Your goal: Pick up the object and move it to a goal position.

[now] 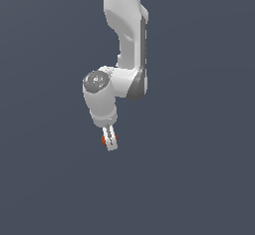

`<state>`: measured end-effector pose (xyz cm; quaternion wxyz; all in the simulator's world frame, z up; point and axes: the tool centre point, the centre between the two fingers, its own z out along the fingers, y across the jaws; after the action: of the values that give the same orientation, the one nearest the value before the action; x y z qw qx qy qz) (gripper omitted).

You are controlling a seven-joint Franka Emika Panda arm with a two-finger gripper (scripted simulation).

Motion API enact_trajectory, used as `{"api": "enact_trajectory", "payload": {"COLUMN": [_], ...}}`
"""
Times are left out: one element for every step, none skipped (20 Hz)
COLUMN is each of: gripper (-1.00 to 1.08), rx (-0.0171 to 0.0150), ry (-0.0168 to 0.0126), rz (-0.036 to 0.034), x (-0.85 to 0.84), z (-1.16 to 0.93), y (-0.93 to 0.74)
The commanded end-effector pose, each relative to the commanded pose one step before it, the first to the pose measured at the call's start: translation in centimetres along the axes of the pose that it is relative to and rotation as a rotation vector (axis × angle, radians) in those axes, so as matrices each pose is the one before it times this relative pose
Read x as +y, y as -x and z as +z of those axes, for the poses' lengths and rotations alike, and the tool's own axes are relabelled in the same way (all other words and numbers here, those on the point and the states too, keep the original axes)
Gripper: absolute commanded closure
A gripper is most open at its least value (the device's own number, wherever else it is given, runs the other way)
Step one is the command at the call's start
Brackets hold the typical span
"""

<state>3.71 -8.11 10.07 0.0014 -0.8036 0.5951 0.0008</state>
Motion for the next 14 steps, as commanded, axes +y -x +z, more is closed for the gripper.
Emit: {"api": "enact_trajectory", "payload": {"gripper": [-0.92, -0.92, -0.92, -0.92, -0.92, -0.92, -0.92, -0.92, -0.92, -0.92, -0.92, -0.92, -0.92, -0.92], "rx": [0.00156, 0.00043, 0.00035, 0.00028, 0.0002, 0.00012, 0.00003, -0.00026, 0.0, 0.0, 0.0, 0.00001, 0.0, 0.00002], "ry": [0.00054, 0.00021, 0.00017, 0.00013, 0.00009, 0.00006, 0.00002, 0.00014, 0.0, 0.0, 0.0, -0.00001, 0.0, 0.0], "rz": [0.03273, 0.00875, 0.00717, 0.00556, 0.00396, 0.00239, 0.00069, -0.00482, 0.0, 0.0, 0.0, 0.00069, 0.0, 0.00098], "x": [0.008, 0.004, 0.003, 0.002, 0.001, 0.001, -0.002, 0.013, 0.0, -0.001, -0.001, 0.016, 0.0, 0.025], "z": [0.189, 0.055, 0.045, 0.035, 0.025, 0.015, 0.005, -0.018, 0.041, 0.122, 0.203, 0.282, 0.362, 0.44], "y": [-0.242, -0.067, -0.055, -0.042, -0.03, -0.019, 0.0, 0.023, 0.003, 0.008, 0.014, -0.023, 0.025, -0.028]}}
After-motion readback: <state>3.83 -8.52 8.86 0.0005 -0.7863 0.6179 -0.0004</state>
